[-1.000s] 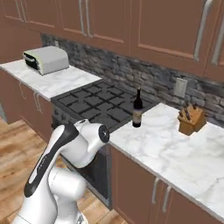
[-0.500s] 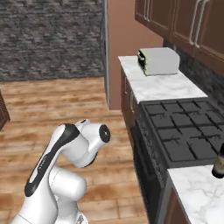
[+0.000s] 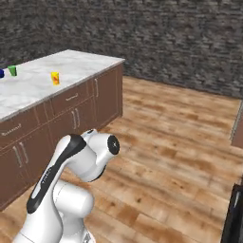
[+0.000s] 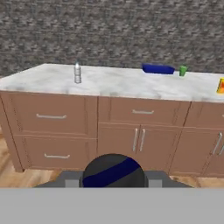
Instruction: Place the drinks on the dining counter in a tight cluster.
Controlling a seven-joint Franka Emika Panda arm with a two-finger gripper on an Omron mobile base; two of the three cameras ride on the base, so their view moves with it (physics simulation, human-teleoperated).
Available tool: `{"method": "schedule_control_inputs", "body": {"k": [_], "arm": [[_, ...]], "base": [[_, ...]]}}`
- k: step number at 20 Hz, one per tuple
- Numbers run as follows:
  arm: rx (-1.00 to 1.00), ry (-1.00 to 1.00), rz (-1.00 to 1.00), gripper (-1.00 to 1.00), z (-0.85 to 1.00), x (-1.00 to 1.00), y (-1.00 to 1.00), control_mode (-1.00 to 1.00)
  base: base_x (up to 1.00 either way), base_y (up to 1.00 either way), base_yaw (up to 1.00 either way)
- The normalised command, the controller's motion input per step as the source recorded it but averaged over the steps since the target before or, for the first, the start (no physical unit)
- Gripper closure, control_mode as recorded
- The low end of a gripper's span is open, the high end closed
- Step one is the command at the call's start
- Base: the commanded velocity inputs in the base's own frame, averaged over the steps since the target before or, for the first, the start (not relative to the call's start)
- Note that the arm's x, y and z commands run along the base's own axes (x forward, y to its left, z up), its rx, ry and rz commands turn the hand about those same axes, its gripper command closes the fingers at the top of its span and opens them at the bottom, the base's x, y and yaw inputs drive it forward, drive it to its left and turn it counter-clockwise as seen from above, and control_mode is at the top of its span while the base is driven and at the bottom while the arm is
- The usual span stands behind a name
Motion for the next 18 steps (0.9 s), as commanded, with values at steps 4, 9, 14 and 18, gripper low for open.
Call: {"method": "schedule_control_inputs", "body": {"k": [4, 9, 14, 18], "arm": [[0.00, 0.00, 0.00, 1.00, 0.00, 0.00, 0.00, 1.00], [0.00, 0.00, 0.00, 1.00, 0.00, 0.00, 0.00, 1.00], [0.00, 0.00, 0.00, 1.00, 0.00, 0.00, 0.00, 1.00], [0.00, 0.00, 0.00, 1.00, 0.00, 0.00, 0.00, 1.00]], "base": [[0.01, 0.00, 1.00], [0.23, 0.00, 0.89], [0.44, 0.00, 0.74], [0.77, 0.00, 0.24]]}}
